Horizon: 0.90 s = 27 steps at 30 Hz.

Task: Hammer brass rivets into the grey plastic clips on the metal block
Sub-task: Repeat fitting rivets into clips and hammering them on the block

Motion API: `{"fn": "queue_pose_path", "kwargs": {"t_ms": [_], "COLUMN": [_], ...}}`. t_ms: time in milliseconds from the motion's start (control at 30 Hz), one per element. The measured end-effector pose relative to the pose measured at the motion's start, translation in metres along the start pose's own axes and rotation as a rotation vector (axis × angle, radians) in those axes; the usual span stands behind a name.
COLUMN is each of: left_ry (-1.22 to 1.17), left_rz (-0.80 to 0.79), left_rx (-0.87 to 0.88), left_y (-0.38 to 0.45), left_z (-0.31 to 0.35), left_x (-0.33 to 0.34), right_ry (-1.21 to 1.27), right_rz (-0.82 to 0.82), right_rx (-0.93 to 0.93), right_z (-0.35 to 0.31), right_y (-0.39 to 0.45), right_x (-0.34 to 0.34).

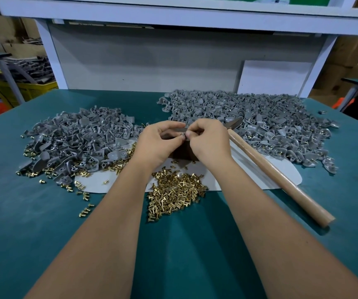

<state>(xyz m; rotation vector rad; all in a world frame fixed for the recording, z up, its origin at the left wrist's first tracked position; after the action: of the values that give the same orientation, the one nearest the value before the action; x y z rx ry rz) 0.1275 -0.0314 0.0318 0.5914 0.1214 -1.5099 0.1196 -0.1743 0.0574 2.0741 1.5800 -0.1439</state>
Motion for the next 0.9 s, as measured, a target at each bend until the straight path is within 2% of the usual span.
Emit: {"fn": "queue_pose_path", "kwargs": {"t_ms": [200,600,800,900], "left_ry": [-0.007,-0.007,0.015,0.013], "left_rz": [0.006,0.007,-0.007,0.005], "left_rx": [0.002,0.006,0.032,0.005], "left_y": [0.0,0.001,0.003,0.004], "left_z": [0.0,0.002,0.001,-0.002], "left_x": [0.0,0.001,-0.002,-0.003], "right_ry": [-0.099,-0.134,-0.013,0.165], "right_rz": [0.007,0.023,0.025,0.037], "right_rx": [-0.036,-0.042,-0.177,-0.107], "right_z": [-0.006,-0.005,-0.005,0.006], "right_y": [-0.002,-0.001,-0.007,-0.004], "right_x": [0.001,0.002,0.003,-0.003]}}
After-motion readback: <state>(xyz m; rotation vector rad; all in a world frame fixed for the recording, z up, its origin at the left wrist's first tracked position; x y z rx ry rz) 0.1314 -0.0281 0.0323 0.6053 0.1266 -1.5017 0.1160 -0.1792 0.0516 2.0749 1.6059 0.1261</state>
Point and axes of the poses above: each hand's wrist, its own y-axis towards the middle knuckle, its own x-axis out of the palm, z = x × y, the point moved 10 cm from there along y, towards the middle knuckle, and after that the axes turned 13 degrees about y, right-handed, at the moved point
